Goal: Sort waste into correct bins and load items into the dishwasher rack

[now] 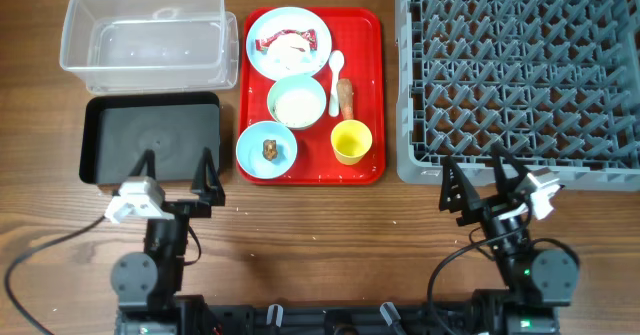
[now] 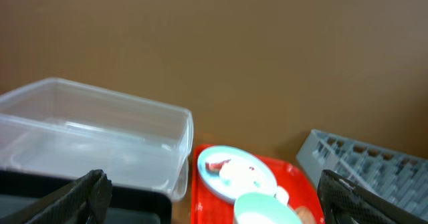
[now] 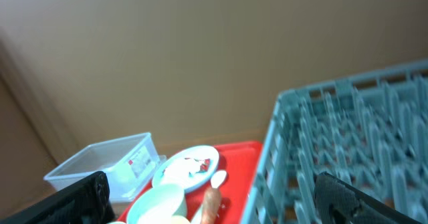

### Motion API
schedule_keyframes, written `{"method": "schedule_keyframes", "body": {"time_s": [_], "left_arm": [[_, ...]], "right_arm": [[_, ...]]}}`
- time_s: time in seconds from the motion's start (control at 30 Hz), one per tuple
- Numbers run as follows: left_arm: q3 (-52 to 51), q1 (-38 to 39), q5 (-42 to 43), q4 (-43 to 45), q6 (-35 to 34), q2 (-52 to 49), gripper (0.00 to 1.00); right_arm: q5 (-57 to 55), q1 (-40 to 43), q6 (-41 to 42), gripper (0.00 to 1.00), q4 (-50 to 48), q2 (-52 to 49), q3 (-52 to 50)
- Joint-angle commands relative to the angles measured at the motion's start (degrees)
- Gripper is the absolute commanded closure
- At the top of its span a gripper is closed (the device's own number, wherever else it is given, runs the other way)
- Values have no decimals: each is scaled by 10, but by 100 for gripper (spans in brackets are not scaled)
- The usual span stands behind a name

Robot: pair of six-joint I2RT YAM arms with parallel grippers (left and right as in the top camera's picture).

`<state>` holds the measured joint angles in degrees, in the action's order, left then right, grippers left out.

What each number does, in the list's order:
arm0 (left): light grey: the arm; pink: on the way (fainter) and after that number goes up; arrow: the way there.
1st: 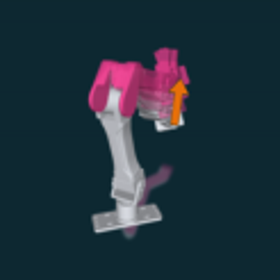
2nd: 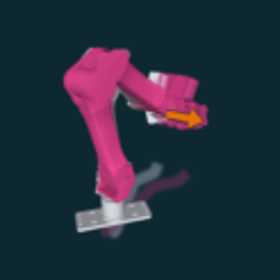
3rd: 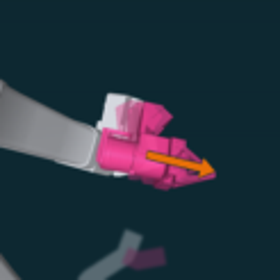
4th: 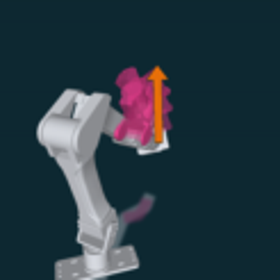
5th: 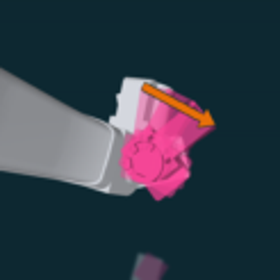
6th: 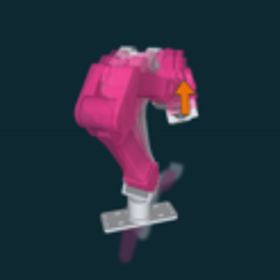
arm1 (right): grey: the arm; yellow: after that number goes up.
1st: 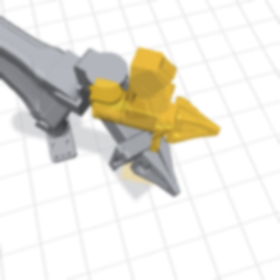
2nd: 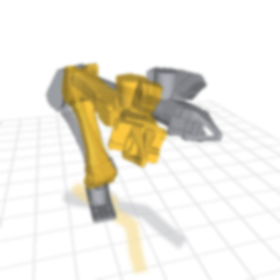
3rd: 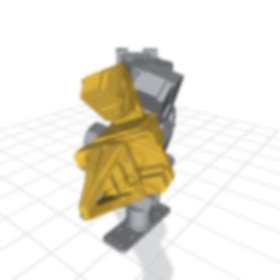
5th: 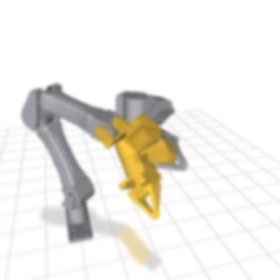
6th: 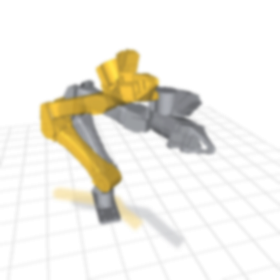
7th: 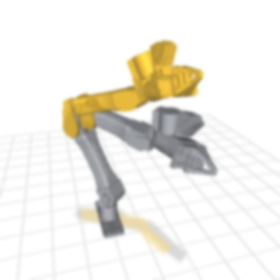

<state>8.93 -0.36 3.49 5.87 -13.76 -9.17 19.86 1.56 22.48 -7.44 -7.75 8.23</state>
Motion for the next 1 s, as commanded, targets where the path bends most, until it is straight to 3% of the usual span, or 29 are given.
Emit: {"method": "schedule_keyframes", "body": {"time_s": [0.0, 0.07, 0.33, 0.53, 0.6, 0.97], "left_arm": [[139, 2, 51, 3, 39, -144, 0], [241, 3, 86, -41, 61, -246, 0], [718, 41, 89, -357, 78, -641, 0], [1102, 107, 60, -602, 120, -972, 0], [1149, 116, 66, -606, 120, -1036, 0], [1152, 146, 87, -481, 104, -1252, 0]], "right_arm": [[62, -4, -48, 0, 7, -127, 151], [77, -4, -59, 0, 37, -208, 234], [106, -4, -80, 0, 274, -508, 578], [122, -4, -119, 0, 367, -619, 700], [122, -4, -118, 0, 370, -631, 700], [96, -4, -120, 0, 432, -653, 690]]}}
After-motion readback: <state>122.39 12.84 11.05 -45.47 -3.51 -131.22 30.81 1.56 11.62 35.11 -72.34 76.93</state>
